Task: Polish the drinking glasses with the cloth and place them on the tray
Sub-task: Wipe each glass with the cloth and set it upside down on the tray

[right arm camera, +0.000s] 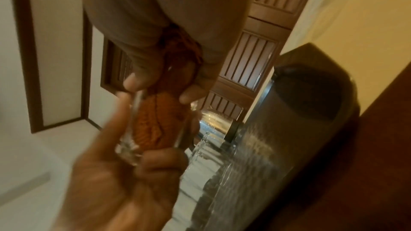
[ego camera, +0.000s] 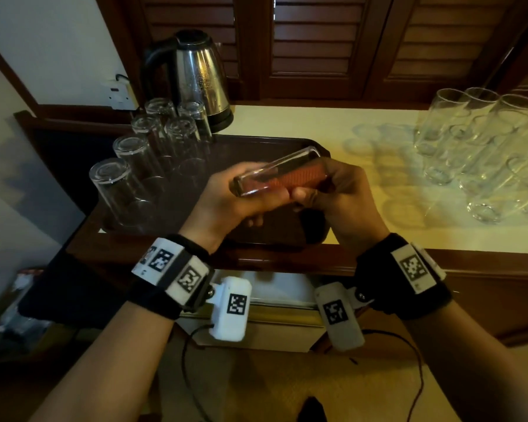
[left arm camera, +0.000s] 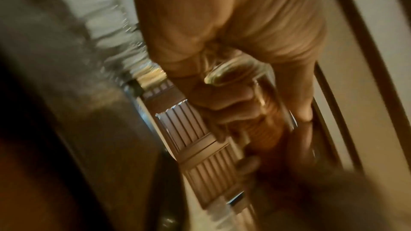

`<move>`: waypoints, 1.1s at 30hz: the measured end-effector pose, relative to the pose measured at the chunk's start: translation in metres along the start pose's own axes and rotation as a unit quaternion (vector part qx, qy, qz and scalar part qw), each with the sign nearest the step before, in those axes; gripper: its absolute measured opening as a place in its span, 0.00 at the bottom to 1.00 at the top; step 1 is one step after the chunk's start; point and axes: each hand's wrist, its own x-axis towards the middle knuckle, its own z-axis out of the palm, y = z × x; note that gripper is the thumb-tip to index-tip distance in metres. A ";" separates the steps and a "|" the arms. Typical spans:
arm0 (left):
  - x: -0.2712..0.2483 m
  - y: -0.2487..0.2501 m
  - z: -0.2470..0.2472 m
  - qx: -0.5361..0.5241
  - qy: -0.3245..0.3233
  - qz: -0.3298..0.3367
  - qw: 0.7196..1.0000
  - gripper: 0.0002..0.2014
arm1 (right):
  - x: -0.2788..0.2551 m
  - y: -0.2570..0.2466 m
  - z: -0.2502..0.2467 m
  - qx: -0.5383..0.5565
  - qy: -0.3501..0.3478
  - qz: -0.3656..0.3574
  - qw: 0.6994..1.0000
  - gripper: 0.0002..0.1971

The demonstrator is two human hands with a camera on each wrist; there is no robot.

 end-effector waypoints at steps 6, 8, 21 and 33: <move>-0.004 0.005 -0.001 0.018 0.005 0.039 0.999 0.28 | -0.009 0.006 -0.001 0.038 -0.006 -0.003 0.999 0.10; -0.003 0.003 -0.004 0.179 0.030 0.128 0.975 0.33 | -0.010 0.007 0.000 0.069 -0.003 0.043 0.997 0.10; -0.008 0.007 0.002 0.055 0.044 0.074 0.995 0.32 | -0.005 0.003 0.001 0.025 -0.018 0.003 1.000 0.11; -0.009 0.009 0.010 0.014 0.057 0.030 0.998 0.31 | -0.001 0.000 -0.003 0.002 -0.027 -0.038 0.999 0.12</move>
